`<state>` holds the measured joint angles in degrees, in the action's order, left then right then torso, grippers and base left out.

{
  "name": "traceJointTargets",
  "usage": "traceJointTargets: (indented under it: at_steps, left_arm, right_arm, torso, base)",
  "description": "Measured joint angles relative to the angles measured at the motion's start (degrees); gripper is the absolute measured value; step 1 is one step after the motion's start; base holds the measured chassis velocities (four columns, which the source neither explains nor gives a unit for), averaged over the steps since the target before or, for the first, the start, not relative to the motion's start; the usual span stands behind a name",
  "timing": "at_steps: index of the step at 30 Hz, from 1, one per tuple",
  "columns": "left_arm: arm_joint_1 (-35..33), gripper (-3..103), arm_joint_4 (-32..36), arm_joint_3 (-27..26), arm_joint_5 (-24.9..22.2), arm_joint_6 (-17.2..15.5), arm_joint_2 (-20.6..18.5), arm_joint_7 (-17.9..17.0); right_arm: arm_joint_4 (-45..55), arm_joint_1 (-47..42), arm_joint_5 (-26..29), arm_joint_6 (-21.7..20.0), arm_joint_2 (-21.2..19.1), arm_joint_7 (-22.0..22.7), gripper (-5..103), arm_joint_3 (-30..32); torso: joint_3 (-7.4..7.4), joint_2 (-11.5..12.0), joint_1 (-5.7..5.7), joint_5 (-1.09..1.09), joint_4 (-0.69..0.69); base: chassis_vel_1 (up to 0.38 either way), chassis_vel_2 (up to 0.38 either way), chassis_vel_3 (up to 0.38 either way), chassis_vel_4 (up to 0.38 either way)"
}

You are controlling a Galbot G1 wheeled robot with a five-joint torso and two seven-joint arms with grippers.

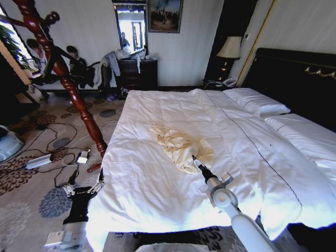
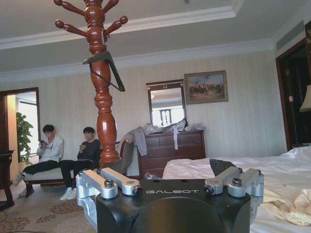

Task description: Pick up the clothes from the bed and hang them on the clothes hanger.

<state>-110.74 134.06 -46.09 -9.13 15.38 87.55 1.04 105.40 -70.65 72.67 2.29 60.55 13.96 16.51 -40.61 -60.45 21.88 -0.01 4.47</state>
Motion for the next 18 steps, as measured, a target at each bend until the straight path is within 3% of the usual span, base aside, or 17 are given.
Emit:
traceJointTargets:
  at_steps: [10,14,17,18]
  left_arm:
    - [0.0,100,-0.1,-0.5,-0.4,0.0,-0.4,-0.1]
    - [-0.1,100,-0.1,-0.6,-0.5,0.0,-0.5,-0.1]
    - [-0.1,100,0.0,-0.7,-0.5,0.0,-0.4,-0.2]
    - [-0.1,100,0.0,-0.7,-0.5,0.0,-0.4,-0.2]
  right_arm:
    - [-4.7,5.4,-1.6,0.2,0.7,0.1,103,-5.0]
    - [-6.2,5.9,-2.9,0.2,1.6,0.2,94,-6.0]
    - [-6.8,6.1,-3.8,0.2,1.9,0.2,78,-6.4]
    - [-6.8,6.1,-3.8,0.2,1.9,0.2,78,-6.4]
  torso:
    - [0.00,0.0,0.00,0.00,-0.01]
    - [0.00,0.0,0.00,0.01,0.00]
    - [0.00,0.0,0.00,0.01,0.00]
    - [0.00,0.0,0.00,0.01,0.00]
  base:
    - [0.000,0.000,0.000,0.000]
    - [0.000,0.000,0.000,0.000]
    - [0.000,0.000,0.000,0.000]
    - [0.000,0.000,0.000,0.000]
